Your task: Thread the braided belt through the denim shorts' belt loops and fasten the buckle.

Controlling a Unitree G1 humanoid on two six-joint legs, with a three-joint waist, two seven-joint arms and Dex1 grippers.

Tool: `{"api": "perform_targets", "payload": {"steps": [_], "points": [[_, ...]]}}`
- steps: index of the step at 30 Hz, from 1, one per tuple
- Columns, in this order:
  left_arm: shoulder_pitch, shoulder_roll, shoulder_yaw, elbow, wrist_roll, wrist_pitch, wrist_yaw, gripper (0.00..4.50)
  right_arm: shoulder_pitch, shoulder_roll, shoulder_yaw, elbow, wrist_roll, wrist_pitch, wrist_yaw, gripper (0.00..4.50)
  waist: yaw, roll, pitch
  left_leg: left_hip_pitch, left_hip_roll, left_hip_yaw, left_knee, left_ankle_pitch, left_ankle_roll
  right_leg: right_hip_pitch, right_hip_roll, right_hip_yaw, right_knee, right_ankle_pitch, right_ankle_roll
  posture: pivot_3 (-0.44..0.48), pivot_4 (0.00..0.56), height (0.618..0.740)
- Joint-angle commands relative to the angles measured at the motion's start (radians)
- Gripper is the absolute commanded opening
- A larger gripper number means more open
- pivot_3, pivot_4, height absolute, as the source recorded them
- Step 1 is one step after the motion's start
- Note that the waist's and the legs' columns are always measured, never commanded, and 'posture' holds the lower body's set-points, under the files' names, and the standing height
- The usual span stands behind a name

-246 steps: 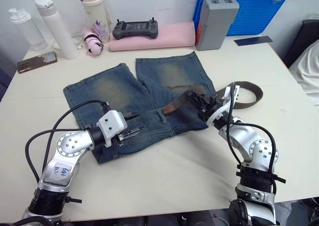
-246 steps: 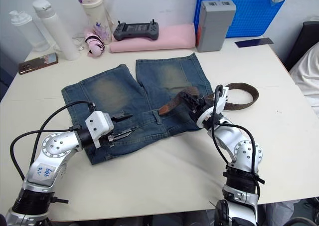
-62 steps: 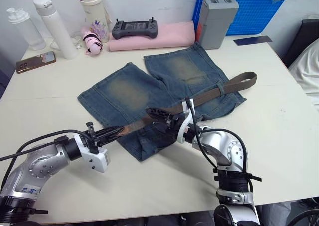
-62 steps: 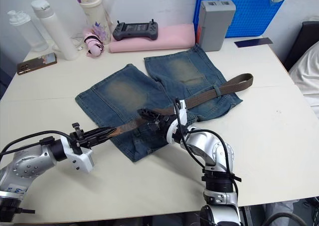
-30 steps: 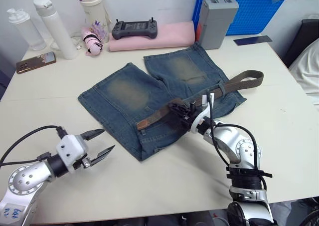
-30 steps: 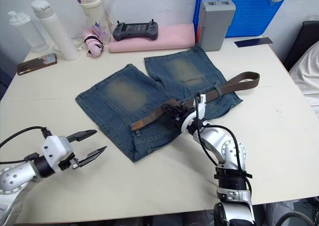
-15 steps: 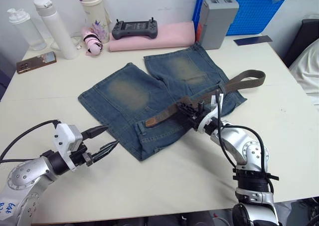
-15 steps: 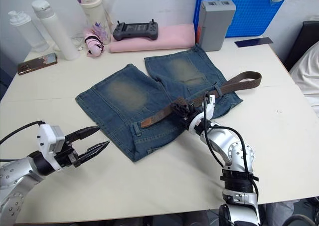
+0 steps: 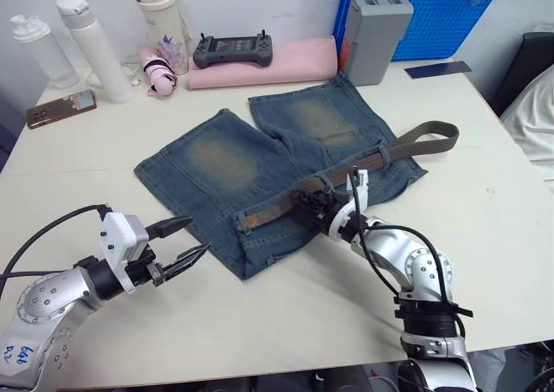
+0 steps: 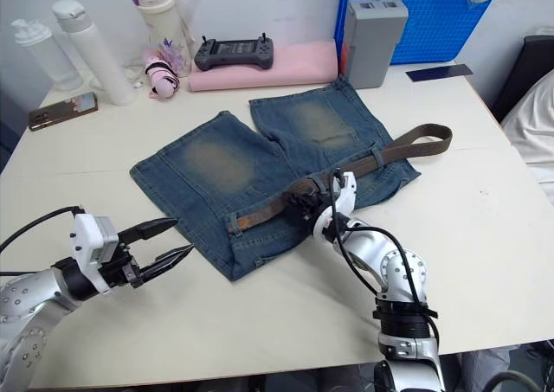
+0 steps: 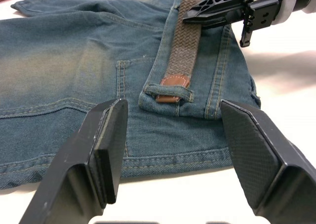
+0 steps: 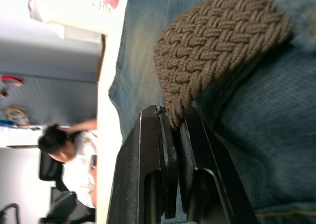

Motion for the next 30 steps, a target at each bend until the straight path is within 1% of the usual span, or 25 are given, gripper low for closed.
{"api": "perform_targets", "payload": {"steps": [1, 3, 4, 5, 6, 7, 9, 12, 13, 16, 19, 21, 23, 26, 27, 29, 30], "points": [[-0.004, 0.031, -0.011, 0.05, 0.131, -0.116, -0.045, 3.24, -0.012, 0.041, 0.062, -0.028, -0.032, 0.035, -0.014, 0.0, 0.0, 0.0, 0.0, 0.0, 0.0, 0.0, 0.0, 0.0, 0.0, 0.0, 0.0, 0.0, 0.0, 0.0, 0.0, 0.0, 0.15, 0.739], [-0.03, 0.047, -0.028, 0.096, 0.237, -0.214, -0.045, 3.24, -0.016, 0.058, 0.084, -0.025, -0.049, 0.053, -0.015, 0.0, 0.0, 0.0, 0.0, 0.0, 0.0, 0.001, -0.001, 0.0, 0.0, 0.0, 0.001, 0.0, 0.0, 0.0, 0.0, 0.0, 0.15, 0.739], [-0.048, 0.06, -0.048, 0.133, 0.32, -0.305, -0.038, 3.24, -0.026, 0.062, 0.089, -0.018, -0.053, 0.063, -0.011, 0.0, 0.0, 0.0, 0.0, 0.0, 0.0, 0.002, -0.001, 0.0, 0.0, -0.001, 0.001, 0.0, 0.0, 0.0, 0.0, 0.0, 0.15, 0.739], [-0.061, 0.066, -0.061, 0.162, 0.379, -0.373, -0.033, 3.24, -0.033, 0.066, 0.09, -0.013, -0.057, 0.07, -0.008, 0.0, 0.001, 0.0, 0.0, 0.0, 0.0, 0.002, -0.001, 0.0, 0.0, -0.001, 0.001, 0.0, 0.0, 0.0, 0.0, 0.0, 0.15, 0.739], [-0.079, 0.081, -0.088, 0.202, 0.474, -0.485, -0.016, 3.24, -0.043, 0.069, 0.091, -0.002, -0.062, 0.077, -0.003, 0.0, 0.001, 0.0, 0.0, 0.0, 0.0, 0.002, -0.001, 0.0, 0.0, -0.001, 0.001, 0.0, 0.0, 0.0, 0.0, 0.0, 0.15, 0.739], [-0.092, 0.089, -0.106, 0.233, 0.537, -0.566, -0.005, 3.24, -0.049, 0.072, 0.09, 0.005, -0.066, 0.082, 0.0, 0.0, 0.001, 0.0, 0.0, 0.0, 0.0, 0.002, -0.001, 0.0, 0.0, -0.001, 0.001, 0.0, 0.0, 0.0, 0.0, 0.0, 0.15, 0.739], [-0.116, 0.094, -0.132, 0.28, 0.622, -0.693, 0.022, 3.24, -0.058, 0.076, 0.088, 0.016, -0.074, 0.09, 0.005, 0.0, 0.0, 0.0, 0.0, 0.0, 0.0, 0.002, -0.001, 0.0, 0.0, -0.001, 0.0, 0.0, -0.001, 0.0, 0.0, 0.0, 0.15, 0.739], [-0.138, 0.095, -0.167, 0.33, 0.701, -0.86, 0.045, 3.24, -0.064, 0.083, 0.085, 0.025, -0.081, 0.101, 0.01, 0.0, 0.0, 0.0, 0.0, 0.0, 0.0, 0.002, -0.003, 0.0, 0.0, -0.002, 0.0, -0.001, 0.0, 0.0, 0.0, 0.0, 0.15, 0.739], [-0.14, 0.094, -0.174, 0.343, 0.714, -0.891, 0.051, 3.24, -0.064, 0.085, 0.083, 0.026, -0.082, 0.104, 0.01, 0.0, 0.0, 0.0, 0.0, 0.0, 0.0, 0.003, -0.003, 0.0, 0.0, -0.003, 0.0, 0.0, 0.0, 0.0, 0.0, 0.0, 0.15, 0.739], [-0.152, 0.093, -0.191, 0.39, 0.761, -0.958, 0.079, 3.24, -0.063, 0.091, 0.08, 0.026, -0.086, 0.108, 0.011, 0.0, -0.002, 0.0, 0.0, -0.001, 0.0, 0.003, -0.004, 0.0, 0.0, -0.004, 0.0, 0.0, 0.0, 0.0, 0.0, 0.0, 0.15, 0.739], [-0.178, 0.089, -0.21, 0.427, 0.795, -0.991, 0.102, 3.24, -0.062, 0.097, 0.071, 0.028, -0.09, 0.113, 0.012, 0.0, -0.002, 0.0, 0.0, -0.001, 0.0, 0.003, -0.004, 0.0, 0.0, -0.004, 0.0, 0.0, 0.001, 0.0, 0.0, 0.0, 0.15, 0.739], [-0.2, 0.087, -0.222, 0.457, 0.846, -1.02, 0.134, 3.24, -0.062, 0.099, 0.066, 0.028, -0.094, 0.117, 0.014, 0.0, -0.002, 0.0, 0.0, -0.001, 0.0, 0.003, -0.003, 0.0, 0.0, -0.004, 0.0, 0.0, 0.001, 0.0, 0.0, 0.0, 0.15, 0.739], [-0.211, 0.086, -0.231, 0.475, 0.862, -1.031, 0.148, 2.72, -0.062, 0.1, 0.064, 0.027, -0.099, 0.122, 0.015, 0.0, -0.002, 0.0, 0.0, -0.001, 0.0, 0.003, -0.003, 0.0, 0.0, -0.004, -0.001, -0.001, 0.002, 0.0, 0.0, 0.0, 0.15, 0.739], [-0.222, 0.083, -0.243, 0.487, 0.86, -1.039, 0.161, 1.59, -0.061, 0.101, 0.061, 0.024, -0.103, 0.129, 0.017, 0.0, -0.002, 0.0, 0.0, -0.001, 0.0, 0.003, -0.003, 0.0, 0.0, -0.005, -0.001, -0.001, 0.002, 0.0, 0.0, 0.0, 0.15, 0.739], [-0.224, 0.081, -0.249, 0.489, 0.859, -1.041, 0.165, 1.16, -0.061, 0.102, 0.059, 0.023, -0.105, 0.132, 0.018, 0.0, -0.002, 0.0, 0.0, -0.001, 0.0, 0.003, -0.003, 0.0, 0.0, -0.005, -0.001, -0.001, 0.002, 0.0, 0.0, 0.0, 0.15, 0.739], [-0.229, 0.081, -0.258, 0.489, 0.862, -1.043, 0.173, 0.11, -0.062, 0.103, 0.056, 0.023, -0.108, 0.138, 0.02, 0.0, -0.002, 0.0, 0.0, -0.001, 0.0, 0.003, -0.003, 0.0, 0.0, -0.005, -0.001, -0.001, 0.002, 0.0, 0.0, 0.0, 0.15, 0.739], [-0.23, 0.081, -0.261, 0.486, 0.865, -1.042, 0.176, 0.05, -0.062, 0.103, 0.055, 0.021, -0.109, 0.142, 0.022, 0.0, -0.002, 0.0, 0.0, 0.0, 0.0, 0.003, -0.003, 0.0, 0.0, -0.005, -0.001, -0.001, 0.002, 0.0, 0.0, 0.0, 0.15, 0.739]]}}
